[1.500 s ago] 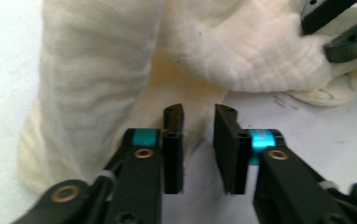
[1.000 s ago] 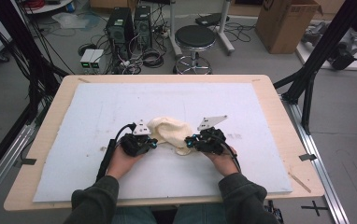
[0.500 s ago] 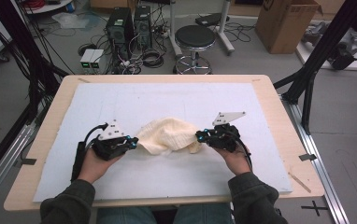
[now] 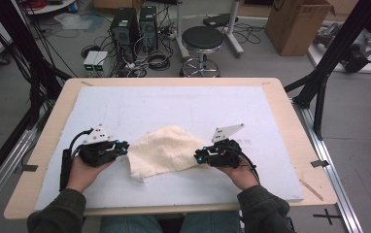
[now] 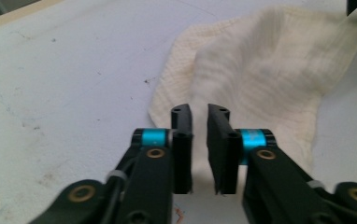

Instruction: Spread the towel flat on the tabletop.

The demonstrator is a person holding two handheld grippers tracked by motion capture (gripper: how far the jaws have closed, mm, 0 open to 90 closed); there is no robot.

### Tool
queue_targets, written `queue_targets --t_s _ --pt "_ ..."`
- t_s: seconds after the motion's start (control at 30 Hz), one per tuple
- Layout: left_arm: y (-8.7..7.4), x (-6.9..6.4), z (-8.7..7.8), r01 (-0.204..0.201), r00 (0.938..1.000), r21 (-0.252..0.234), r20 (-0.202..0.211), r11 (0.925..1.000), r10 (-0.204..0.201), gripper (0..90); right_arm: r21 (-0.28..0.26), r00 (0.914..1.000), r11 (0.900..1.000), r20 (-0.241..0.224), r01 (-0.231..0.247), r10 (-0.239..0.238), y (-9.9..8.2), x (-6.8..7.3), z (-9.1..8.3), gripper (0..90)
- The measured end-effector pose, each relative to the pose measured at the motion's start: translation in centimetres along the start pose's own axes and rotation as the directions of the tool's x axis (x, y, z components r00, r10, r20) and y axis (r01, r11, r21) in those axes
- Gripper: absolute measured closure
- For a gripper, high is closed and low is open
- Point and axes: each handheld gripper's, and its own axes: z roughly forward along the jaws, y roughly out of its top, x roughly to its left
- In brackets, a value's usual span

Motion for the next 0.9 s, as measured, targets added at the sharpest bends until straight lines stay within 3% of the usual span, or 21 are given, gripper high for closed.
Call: queue_targets --t_s 0.07,0.23,0.37,0.5,0.63,0.7,0.9 --pt "-0.1 0.0 -0.2 0.012 0.9999 -0.011 0.011 0.9999 -0.012 68.0 -0.006 1.0 1.0 -0.006 -0.006 0.006 -0.1 -0.1 -0.2 72.4" --pt "-0.4 -1.2 -0.7 -0.007 0.9975 -0.051 0.07 0.9987 0.011 60.6 -0.013 1.0 0.9999 -0.002 0.006 -0.006 -1.0 -0.3 -1.1 69.0" --pt "-1.1 -3.1 -0.4 -0.023 0.9888 -0.071 0.146 0.9972 0.033 58.5 0.013 0.9998 0.9998 0.015 0.015 -0.016 -2.4 -0.5 -1.8 64.8" --pt "-1.4 -4.6 0.4 -0.077 0.977 -0.04 0.196 0.9962 0.083 55.8 0.02 0.9993 0.9998 0.035 0.008 -0.008 -3.7 -1.1 -2.6 63.0" --pt "-2.1 -4.7 1.1 -0.08 0.9756 -0.014 0.204 0.9967 0.082 53.2 0.011 0.9988 0.9999 0.048 -0.007 0.007 -4.6 -1.7 -3.0 59.6" --pt "-2.6 -4.6 1.6 -0.089 0.9779 0.025 0.193 0.9957 0.082 51.9 0.004 0.9986 1.0 0.052 -0.003 0.003 -4.8 -2.0 -2.8 59.2" --pt "-3.0 -4.1 2.2 -0.085 0.9822 0.072 0.174 0.9938 0.071 51.4 0.04 0.9995 0.9991 0.03 -0.013 0.012 -4.9 -2.4 -1.8 59.9"
